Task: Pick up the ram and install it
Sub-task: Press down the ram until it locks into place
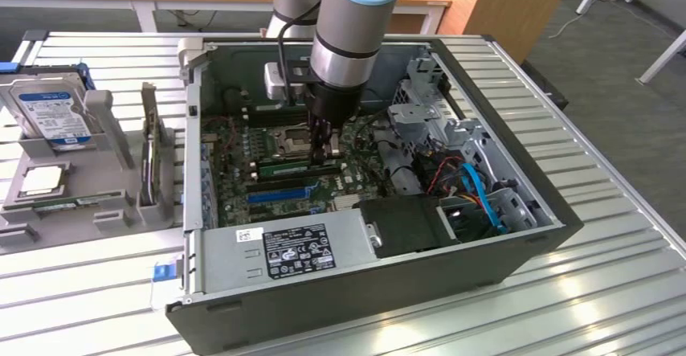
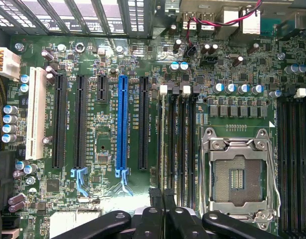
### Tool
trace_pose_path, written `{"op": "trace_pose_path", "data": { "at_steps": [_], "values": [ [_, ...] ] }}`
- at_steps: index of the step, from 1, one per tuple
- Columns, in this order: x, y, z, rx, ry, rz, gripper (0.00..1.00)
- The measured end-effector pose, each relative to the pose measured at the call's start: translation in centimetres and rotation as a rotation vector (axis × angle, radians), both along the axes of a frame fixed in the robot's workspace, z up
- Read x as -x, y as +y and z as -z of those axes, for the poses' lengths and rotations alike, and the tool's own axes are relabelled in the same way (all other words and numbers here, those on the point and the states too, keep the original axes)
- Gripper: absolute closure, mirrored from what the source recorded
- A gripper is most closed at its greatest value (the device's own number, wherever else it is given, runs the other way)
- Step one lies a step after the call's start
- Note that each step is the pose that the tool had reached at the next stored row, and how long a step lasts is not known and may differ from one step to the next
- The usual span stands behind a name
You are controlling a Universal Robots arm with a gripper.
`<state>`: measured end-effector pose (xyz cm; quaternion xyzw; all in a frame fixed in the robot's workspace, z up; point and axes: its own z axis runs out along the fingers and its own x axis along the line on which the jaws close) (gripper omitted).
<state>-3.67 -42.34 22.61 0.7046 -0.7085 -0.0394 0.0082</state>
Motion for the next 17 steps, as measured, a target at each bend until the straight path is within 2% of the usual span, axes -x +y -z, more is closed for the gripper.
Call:
{"op": "trace_pose_path", "data": {
  "at_steps": [17],
  "values": [
    [0.0,0.0,0.0,0.0001,0.0,0.0,0.88]
  ]
}}
